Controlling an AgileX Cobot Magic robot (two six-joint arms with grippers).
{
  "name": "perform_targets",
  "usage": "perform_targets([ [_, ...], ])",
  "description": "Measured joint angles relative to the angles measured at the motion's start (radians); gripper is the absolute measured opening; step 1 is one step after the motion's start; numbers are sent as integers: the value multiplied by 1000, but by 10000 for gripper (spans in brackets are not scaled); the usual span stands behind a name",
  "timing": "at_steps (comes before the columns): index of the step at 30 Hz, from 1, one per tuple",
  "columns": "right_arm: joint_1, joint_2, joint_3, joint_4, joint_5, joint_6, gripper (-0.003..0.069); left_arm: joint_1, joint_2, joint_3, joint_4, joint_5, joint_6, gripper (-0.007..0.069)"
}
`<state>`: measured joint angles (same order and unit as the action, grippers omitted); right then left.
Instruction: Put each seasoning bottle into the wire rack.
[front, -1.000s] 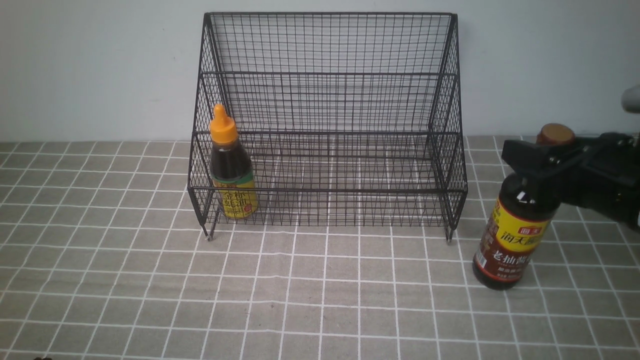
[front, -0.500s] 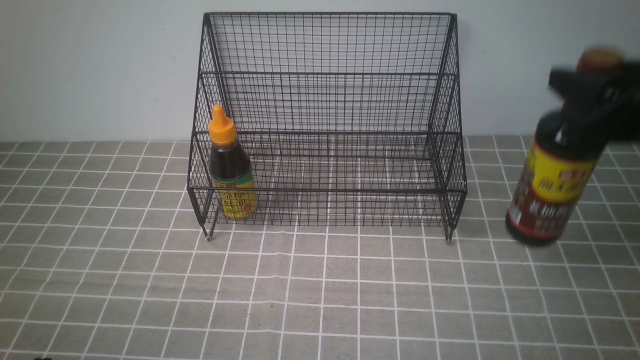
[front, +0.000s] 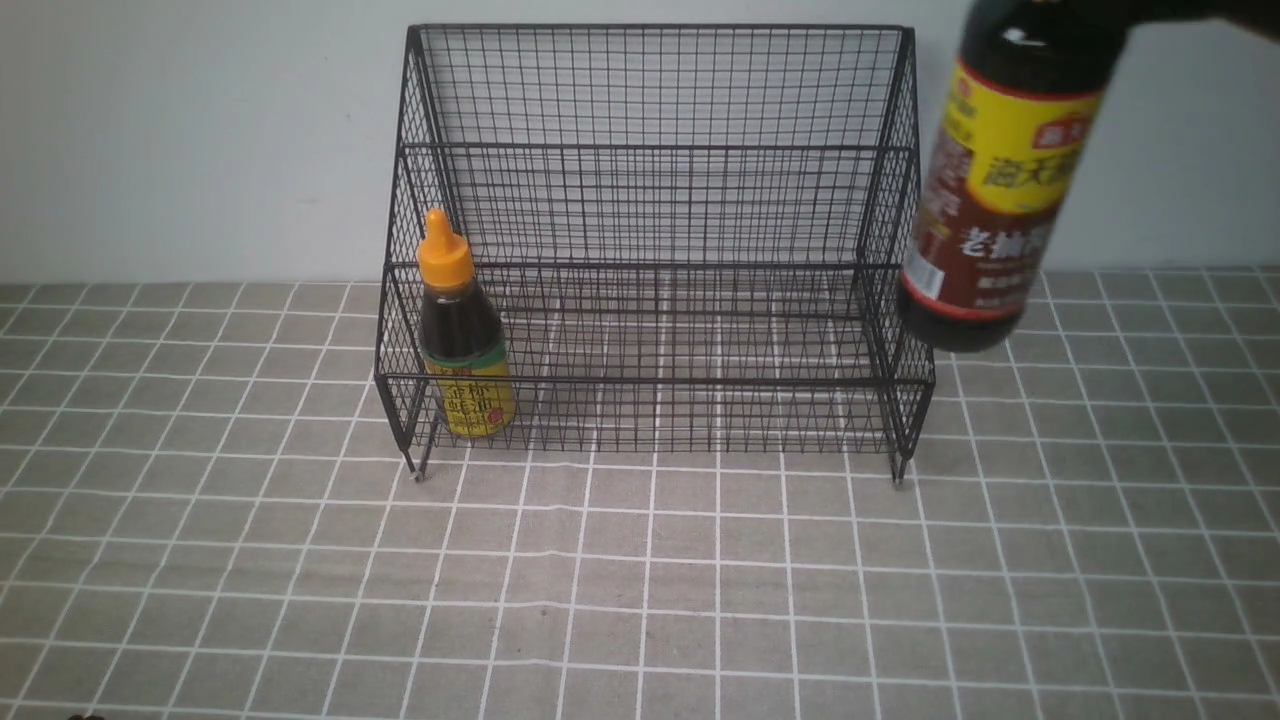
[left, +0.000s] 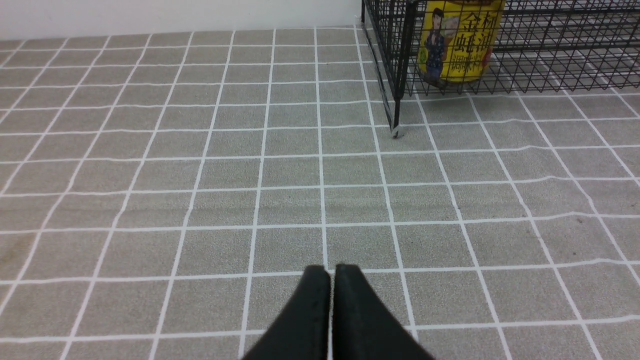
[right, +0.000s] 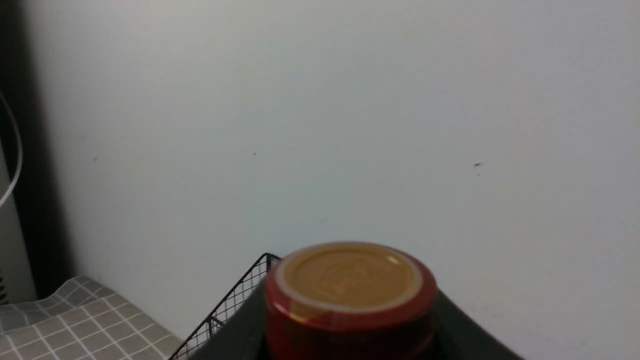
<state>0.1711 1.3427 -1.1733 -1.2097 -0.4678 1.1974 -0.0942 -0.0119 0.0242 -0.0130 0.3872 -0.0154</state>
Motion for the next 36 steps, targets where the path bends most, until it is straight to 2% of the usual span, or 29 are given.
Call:
perform_targets([
  [5,34,161,-77,-17,-6,-3,273,0,0,0,0,0,0,-7],
  [15,40,326,-86,-48,2,-7,273,0,0,0,0,0,0,-7],
  [21,40,362,-91,-226,-6,97,272,0,0,0,0,0,0,-7],
  [29,40,367,-104,-346,-12,223,279,0,0,0,0,0,0,-7],
  [36,40,319,-106,-393,-32,356,455,0,0,0,0,0,0,-7],
])
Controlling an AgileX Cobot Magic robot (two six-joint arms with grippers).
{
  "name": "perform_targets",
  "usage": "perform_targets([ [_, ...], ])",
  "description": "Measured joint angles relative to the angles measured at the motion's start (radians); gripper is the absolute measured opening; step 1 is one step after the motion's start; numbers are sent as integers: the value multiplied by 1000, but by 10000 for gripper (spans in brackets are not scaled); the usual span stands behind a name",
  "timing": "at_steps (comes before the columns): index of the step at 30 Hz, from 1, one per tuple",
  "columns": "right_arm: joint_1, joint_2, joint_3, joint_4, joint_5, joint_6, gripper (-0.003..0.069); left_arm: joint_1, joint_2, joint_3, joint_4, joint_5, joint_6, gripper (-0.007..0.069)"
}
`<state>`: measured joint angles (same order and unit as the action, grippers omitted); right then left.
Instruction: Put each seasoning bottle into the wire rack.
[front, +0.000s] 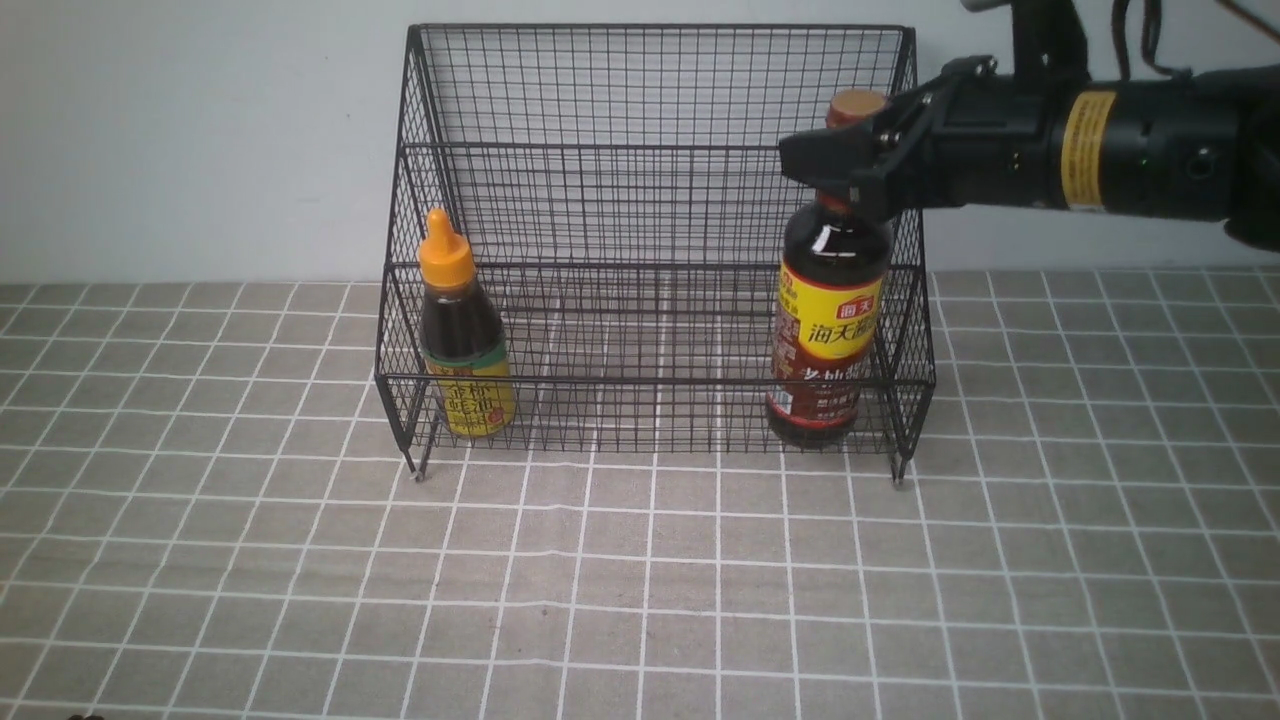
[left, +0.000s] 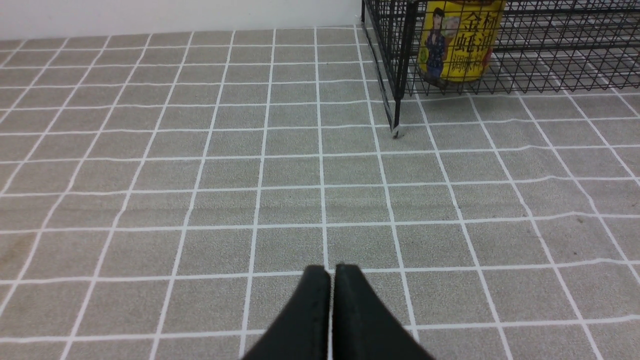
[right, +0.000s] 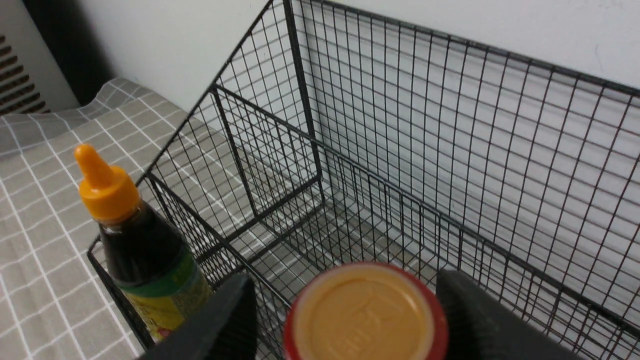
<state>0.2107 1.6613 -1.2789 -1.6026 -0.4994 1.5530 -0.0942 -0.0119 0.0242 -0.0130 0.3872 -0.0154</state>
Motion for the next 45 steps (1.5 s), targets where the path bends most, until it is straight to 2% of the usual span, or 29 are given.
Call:
perform_targets([
  [5,-1,-118,0,-146,1,140,479,0,0,0,0,0,0,-7],
  [9,-11,-194,2,-160,-26,241,458,0,0,0,0,0,0,-7],
  [12,-37,-292,5,-160,-58,272,359,0,0,0,0,0,0,-7],
  [17,-83,-380,5,-160,-64,131,133,0,0,0,0,0,0,-7],
  [19,-114,-418,5,-160,-61,39,41,0,0,0,0,0,0,-7],
  [20,-131,-439,5,-160,-52,-17,18,0,0,0,0,0,0,-7],
  [24,-179,-509,6,-161,47,-243,-7,0,0,0,0,0,0,-7],
  [25,-197,-537,7,-161,121,-319,-9,0,0,0,0,0,0,-7],
  [26,-200,-540,8,-161,159,-336,-10,0,0,0,0,0,0,-7],
  [28,-211,-585,34,-158,335,-395,-10,0,0,0,0,0,0,-7],
  [30,-211,-617,66,-133,455,-391,-10,0,0,0,0,0,0,-7],
  [34,-211,-708,175,78,702,-361,-10,0,0,0,0,0,0,-7],
  [36,-211,-755,235,221,808,-412,-10,0,0,0,0,0,0,-7],
  [38,-211,-807,307,417,931,-544,-10,0,0,0,0,0,0,-7],
  [39,-211,-820,332,475,961,-618,-10,0,0,0,0,0,0,-7],
  [43,-211,-895,431,953,1171,-1109,-11,0,0,0,0,0,0,-7],
  [45,-211,-911,451,1172,1244,-1307,-11,0,0,0,0,0,0,-7],
])
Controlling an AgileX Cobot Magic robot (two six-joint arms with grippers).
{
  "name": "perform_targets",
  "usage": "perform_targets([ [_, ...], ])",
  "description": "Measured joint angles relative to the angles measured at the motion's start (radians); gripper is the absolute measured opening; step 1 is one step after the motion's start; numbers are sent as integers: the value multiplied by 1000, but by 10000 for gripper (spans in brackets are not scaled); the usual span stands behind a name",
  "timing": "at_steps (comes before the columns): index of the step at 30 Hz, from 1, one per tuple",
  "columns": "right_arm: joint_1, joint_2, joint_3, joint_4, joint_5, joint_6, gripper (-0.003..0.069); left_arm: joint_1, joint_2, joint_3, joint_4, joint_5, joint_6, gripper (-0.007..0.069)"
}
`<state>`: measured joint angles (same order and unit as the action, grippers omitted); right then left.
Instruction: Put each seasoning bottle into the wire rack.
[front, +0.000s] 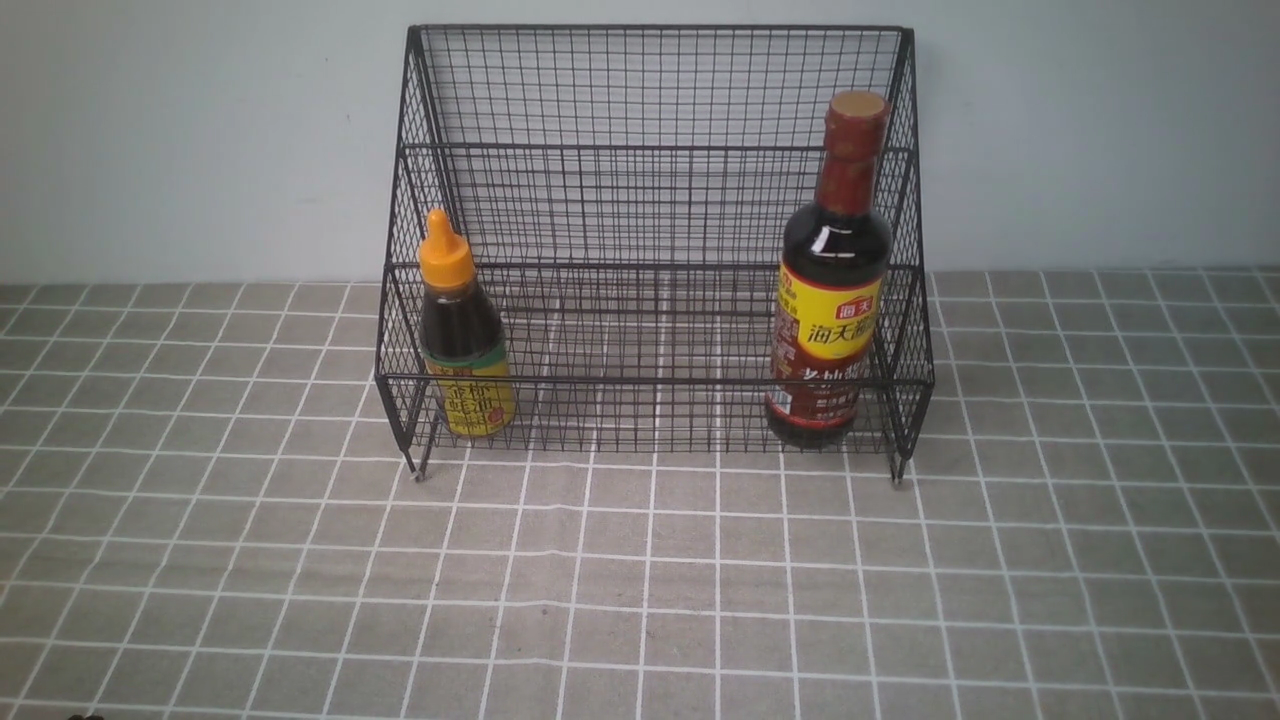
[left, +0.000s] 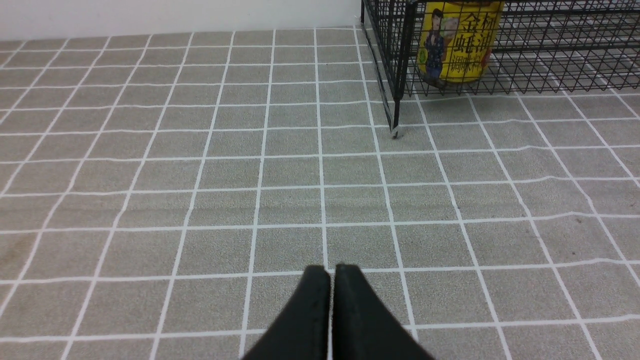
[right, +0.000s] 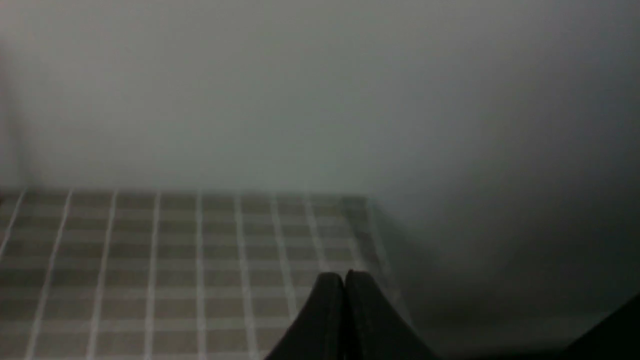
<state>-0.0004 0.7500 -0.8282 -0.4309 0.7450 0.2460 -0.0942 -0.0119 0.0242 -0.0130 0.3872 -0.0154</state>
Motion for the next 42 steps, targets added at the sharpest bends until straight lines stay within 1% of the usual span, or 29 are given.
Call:
perform_targets([
  [1,0,-5,5,120,31,-64,-11,0,0,0,0,0,0,-7],
  [2,0,-6,7,209,54,-135,-11,0,0,0,0,0,0,-7],
  [3,0,-7,7,251,58,-148,-11,0,0,0,0,0,0,-7],
  [4,0,-7,7,331,66,-211,-11,0,0,0,0,0,0,-7],
  [5,0,-7,8,445,70,-266,-11,0,0,0,0,0,0,-7],
  [6,0,-8,8,514,69,-314,-11,0,0,0,0,0,0,-7],
  [7,0,-21,8,663,51,-394,-12,0,0,0,0,0,0,-7],
  [9,0,-34,8,740,25,-429,-11,0,0,0,0,0,0,-7],
  [10,0,-52,8,822,-10,-475,-11,0,0,0,0,0,0,-7],
  [11,0,-54,8,834,-22,-481,-11,0,0,0,0,0,0,-7],
  [12,0,-77,8,924,-76,-531,-11,0,0,0,0,0,0,-7],
  [13,0,-92,8,978,-109,-566,-11,0,0,0,0,0,0,-7],
  [14,0,-104,8,1019,-134,-584,-11,0,0,0,0,0,0,-7],
  [15,0,-107,8,1028,-139,-595,-11,0,0,0,0,0,0,-7],
  [16,0,-136,8,1101,-186,-648,-11,0,0,0,0,0,0,-7],
  [17,0,-139,8,1107,-190,-654,-11,0,0,0,0,0,0,-7],
  [18,0,-167,8,1157,-225,-711,-11,0,0,0,0,0,0,-7],
  [21,0,-203,8,1195,-244,-768,-11,0,0,0,0,0,0,-7],
  [23,0,-219,8,1198,-248,-790,-11,0,0,0,0,0,0,-7],
  [24,2,-243,8,1194,-251,-841,-11,0,0,0,0,0,0,-7],
  [25,2,-243,8,1194,-251,-846,-11,0,0,0,0,0,0,-7],
  [27,17,-269,8,1179,-253,-917,-11,0,0,0,0,0,0,-7],
  [28,18,-272,8,1175,-254,-922,-11,0,0,0,0,0,0,-7],
  [30,21,-280,8,1145,-272,-976,-11,0,0,0,0,0,0,-7],
  [35,21,-282,8,1141,-297,-1013,-11,0,0,0,0,0,0,-7],
  [42,21,-282,8,1141,-289,-1017,-11,0,0,0,0,0,0,-7],
])
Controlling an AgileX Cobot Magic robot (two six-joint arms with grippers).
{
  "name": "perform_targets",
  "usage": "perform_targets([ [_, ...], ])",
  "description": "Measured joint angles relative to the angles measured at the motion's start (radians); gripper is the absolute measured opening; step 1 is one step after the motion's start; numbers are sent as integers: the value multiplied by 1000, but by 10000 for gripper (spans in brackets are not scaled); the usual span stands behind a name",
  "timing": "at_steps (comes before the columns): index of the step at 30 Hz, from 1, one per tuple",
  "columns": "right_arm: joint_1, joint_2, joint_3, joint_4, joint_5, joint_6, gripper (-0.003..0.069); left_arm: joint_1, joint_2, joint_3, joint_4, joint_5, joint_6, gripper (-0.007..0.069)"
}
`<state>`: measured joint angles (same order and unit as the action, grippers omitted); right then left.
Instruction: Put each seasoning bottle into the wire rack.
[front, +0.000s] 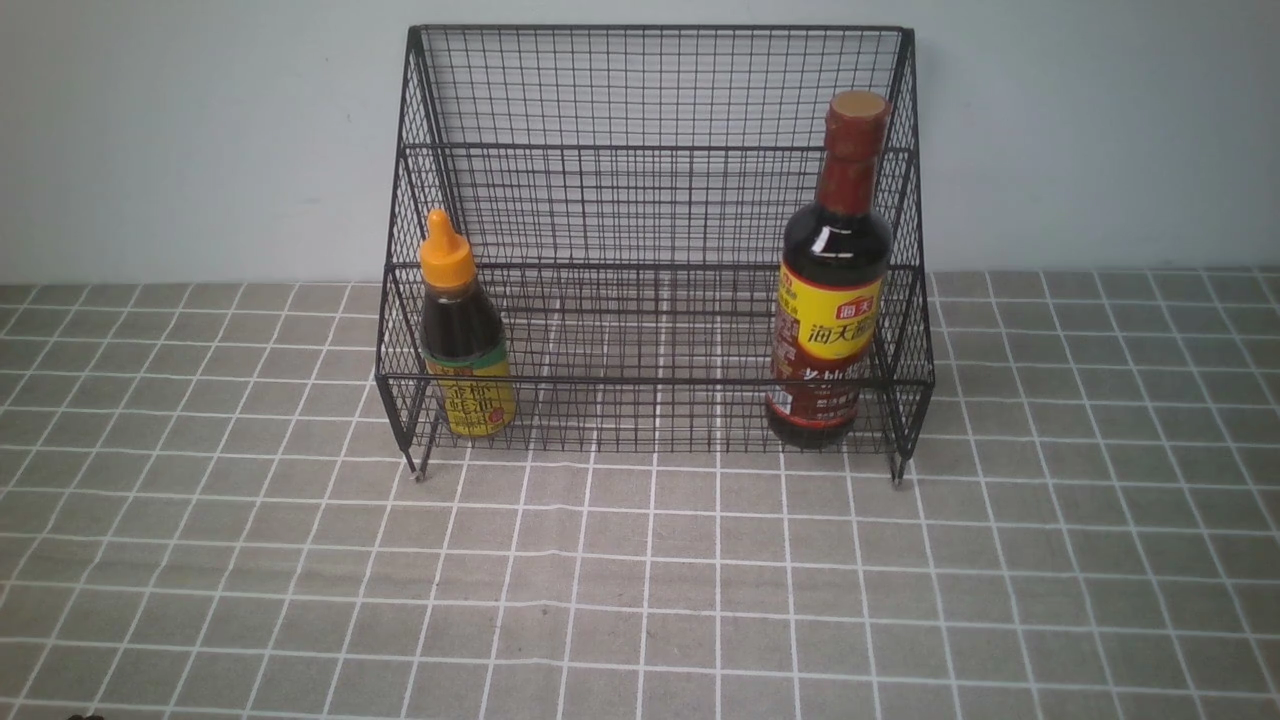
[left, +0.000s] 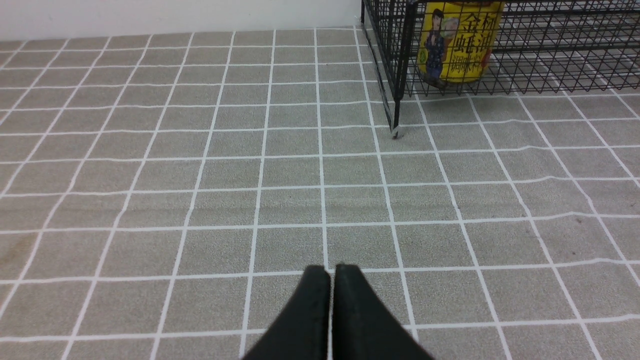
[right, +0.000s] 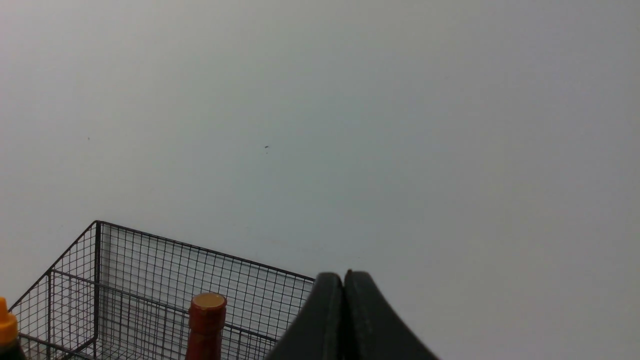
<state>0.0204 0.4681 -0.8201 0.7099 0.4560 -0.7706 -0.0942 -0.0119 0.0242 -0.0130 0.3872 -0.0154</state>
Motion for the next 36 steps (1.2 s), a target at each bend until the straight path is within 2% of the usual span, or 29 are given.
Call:
perform_targets([
  [5,0,-2,17,-15,30,10,-11,0,0,0,0,0,0,-7],
  [7,0,-13,31,-69,40,49,-11,0,0,0,0,0,0,-7],
  [14,0,-153,192,-483,95,463,-11,0,0,0,0,0,0,-7],
  [17,-5,-268,336,-600,96,609,-11,0,0,0,0,0,0,-7],
  [22,-18,-447,563,-669,54,706,-11,0,0,0,0,0,0,-7],
  [28,-21,-480,815,-710,20,801,-11,0,0,0,0,0,0,-7],
  [36,-21,-480,837,-716,-63,860,-11,-2,0,0,0,-1,0,-7],
])
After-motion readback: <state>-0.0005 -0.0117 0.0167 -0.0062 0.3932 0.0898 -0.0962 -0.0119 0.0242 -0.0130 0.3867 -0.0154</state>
